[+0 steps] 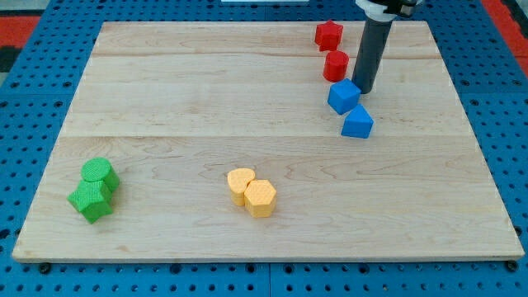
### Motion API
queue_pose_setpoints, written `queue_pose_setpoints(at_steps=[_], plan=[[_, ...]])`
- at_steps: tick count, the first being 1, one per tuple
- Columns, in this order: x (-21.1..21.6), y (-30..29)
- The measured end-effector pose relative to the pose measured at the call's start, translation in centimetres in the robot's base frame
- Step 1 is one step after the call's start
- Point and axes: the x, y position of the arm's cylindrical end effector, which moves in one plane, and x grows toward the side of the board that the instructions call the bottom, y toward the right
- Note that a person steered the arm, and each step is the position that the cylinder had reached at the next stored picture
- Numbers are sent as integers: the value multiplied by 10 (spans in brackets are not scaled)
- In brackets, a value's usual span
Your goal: Push the yellow hexagon towards the bottom left
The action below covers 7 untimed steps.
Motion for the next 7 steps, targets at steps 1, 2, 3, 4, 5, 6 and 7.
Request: queue_pose_setpoints(at_steps=[1, 2, 3, 4, 5, 6, 7], plan=[[0, 0], [-1, 30], [-1, 94], [-1, 104], [20, 104], [77, 102], [129, 101]])
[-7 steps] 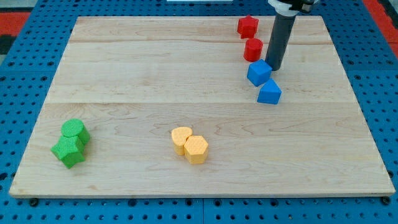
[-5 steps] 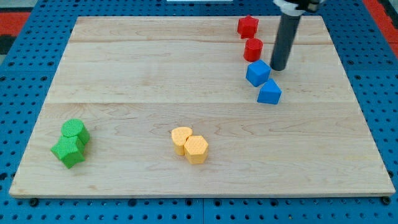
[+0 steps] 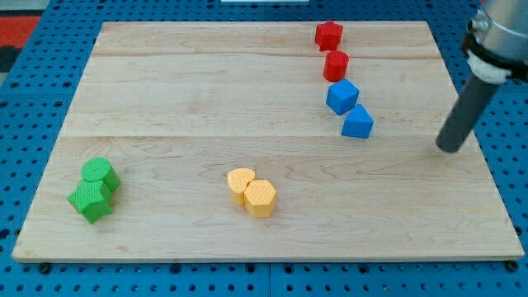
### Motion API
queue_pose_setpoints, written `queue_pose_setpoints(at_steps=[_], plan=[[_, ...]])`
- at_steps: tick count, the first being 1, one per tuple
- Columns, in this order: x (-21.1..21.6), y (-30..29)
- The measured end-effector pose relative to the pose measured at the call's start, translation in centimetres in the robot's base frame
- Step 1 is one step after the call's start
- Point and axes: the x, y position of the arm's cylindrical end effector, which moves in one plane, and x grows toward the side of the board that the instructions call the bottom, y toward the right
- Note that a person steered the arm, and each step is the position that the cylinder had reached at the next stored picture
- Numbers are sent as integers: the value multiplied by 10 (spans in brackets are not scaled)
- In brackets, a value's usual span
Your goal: Push the yellow hexagon towards the bottom left
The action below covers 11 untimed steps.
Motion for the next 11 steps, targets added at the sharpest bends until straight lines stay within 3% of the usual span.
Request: queue_pose_setpoints(at_steps=[1, 3, 5, 8, 9, 11], plan=[[15, -13], [17, -140], [48, -168], [70, -266], [70, -333], [36, -336]])
